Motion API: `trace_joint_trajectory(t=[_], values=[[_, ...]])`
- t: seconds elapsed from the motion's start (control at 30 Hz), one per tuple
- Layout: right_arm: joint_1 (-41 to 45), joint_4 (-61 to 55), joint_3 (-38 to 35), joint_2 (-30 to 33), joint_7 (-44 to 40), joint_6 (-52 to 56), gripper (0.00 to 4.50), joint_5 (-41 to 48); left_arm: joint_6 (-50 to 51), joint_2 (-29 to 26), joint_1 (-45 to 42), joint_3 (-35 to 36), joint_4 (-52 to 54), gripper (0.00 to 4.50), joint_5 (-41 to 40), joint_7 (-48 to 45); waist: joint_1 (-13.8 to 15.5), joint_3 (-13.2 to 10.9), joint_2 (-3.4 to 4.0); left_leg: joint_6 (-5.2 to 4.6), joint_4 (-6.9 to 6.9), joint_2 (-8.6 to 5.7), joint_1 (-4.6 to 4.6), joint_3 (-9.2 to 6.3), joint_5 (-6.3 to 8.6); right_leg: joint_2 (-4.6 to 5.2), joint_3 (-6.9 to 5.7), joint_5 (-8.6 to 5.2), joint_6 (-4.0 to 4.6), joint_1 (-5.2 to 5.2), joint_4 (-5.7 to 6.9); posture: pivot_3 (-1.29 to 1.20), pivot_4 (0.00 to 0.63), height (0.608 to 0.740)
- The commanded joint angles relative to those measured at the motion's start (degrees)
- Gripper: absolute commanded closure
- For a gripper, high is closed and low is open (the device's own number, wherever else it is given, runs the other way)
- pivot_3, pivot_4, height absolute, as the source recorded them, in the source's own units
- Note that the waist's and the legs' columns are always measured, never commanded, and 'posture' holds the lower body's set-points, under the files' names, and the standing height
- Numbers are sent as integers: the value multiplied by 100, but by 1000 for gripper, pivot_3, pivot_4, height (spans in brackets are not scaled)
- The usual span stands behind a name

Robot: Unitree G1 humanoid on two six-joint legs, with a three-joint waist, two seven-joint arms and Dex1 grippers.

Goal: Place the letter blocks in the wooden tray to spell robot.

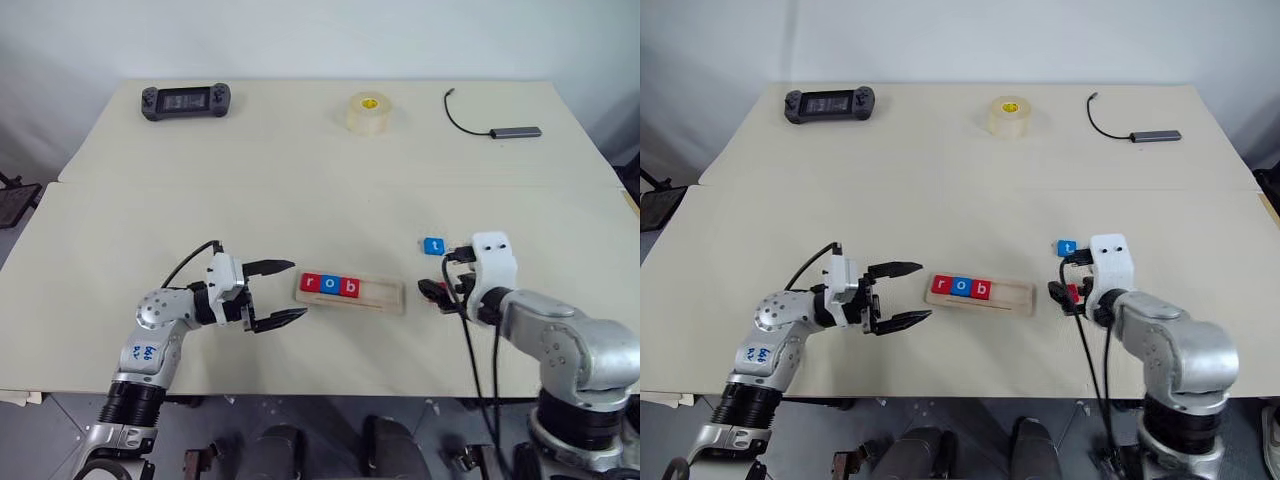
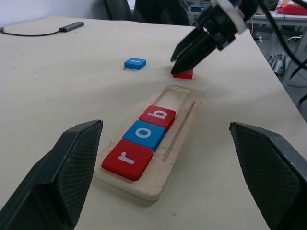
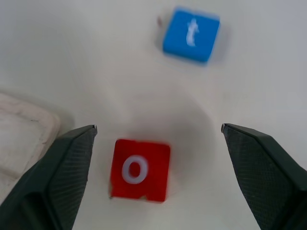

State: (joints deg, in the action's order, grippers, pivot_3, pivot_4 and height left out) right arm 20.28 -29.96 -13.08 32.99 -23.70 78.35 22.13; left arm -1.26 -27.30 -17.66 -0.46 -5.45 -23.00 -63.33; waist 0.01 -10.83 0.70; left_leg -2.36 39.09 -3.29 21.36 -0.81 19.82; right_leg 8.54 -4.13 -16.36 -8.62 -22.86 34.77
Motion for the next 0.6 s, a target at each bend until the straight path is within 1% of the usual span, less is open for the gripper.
trace_joint_trajectory(t=[0.03, 0.13, 0.23, 0.3, 0.37, 0.43, 0.53, 0.6], values=[[-411, 538, 360, 988, -1815, -2352, 327, -34, -52, -59, 48, 128, 182, 0, -72, 9, -6, -1, -2, -1, -1, 1, -1, -1, 1, -2, -4, 0, 0, 4, -5, 0, 150, 740], [-645, 1238, 502, 1547, -3298, -4236, 327, -58, -72, -85, 59, 163, 206, 0, -80, -1, -10, -3, -6, -1, -5, 5, -2, 4, 1, -5, -7, 0, -2, 9, -16, 0, 150, 740], [-351, 2630, 904, 1960, -4479, -5960, 327, -441, -63, -120, 89, 186, 296, 0, -123, -47, -21, -5, -8, -1, -1, 10, -12, 16, 1, -4, -7, 5, -11, 23, -28, 0, 150, 740], [-95, 3397, 1237, 2099, -4985, -6861, 327, -752, -53, -146, 115, 166, 351, 0, -133, -86, -17, -5, -9, -4, 5, 12, -16, 16, -1, -3, -7, 9, -17, 33, -35, 0, 150, 740], [207, 4066, 1525, 2111, -5298, -7497, 327, -1033, -47, -163, 150, 144, 409, 0, -134, -115, -15, -5, -9, -4, 6, 13, -16, 14, -1, -2, -8, 10, -19, 33, -37, 0, 150, 740], [584, 4731, 1752, 1971, -5472, -7934, 327, -1242, -23, -151, 198, 137, 502, 0, -133, -90, -16, -5, -9, -3, 6, 15, -14, 11, -1, -1, -10, 10, -19, 32, -39, 0, 150, 740], [986, 5411, 1950, 1717, -5578, -8291, 327, -1390, 12, -156, 269, 154, 619, 0, -138, -54, -18, -5, -9, -1, 6, 15, -13, 8, -2, -1, -13, 10, -19, 33, -43, 0, 150, 740], [1128, 5658, 2020, 1607, -5643, -8426, 327, -1439, 34, -162, 306, 167, 672, 0, -144, -36, -15, -5, -9, 1, 7, 17, -13, 4, -2, -1, -17, 10, -18, 34, -44, 0, 150, 740]])
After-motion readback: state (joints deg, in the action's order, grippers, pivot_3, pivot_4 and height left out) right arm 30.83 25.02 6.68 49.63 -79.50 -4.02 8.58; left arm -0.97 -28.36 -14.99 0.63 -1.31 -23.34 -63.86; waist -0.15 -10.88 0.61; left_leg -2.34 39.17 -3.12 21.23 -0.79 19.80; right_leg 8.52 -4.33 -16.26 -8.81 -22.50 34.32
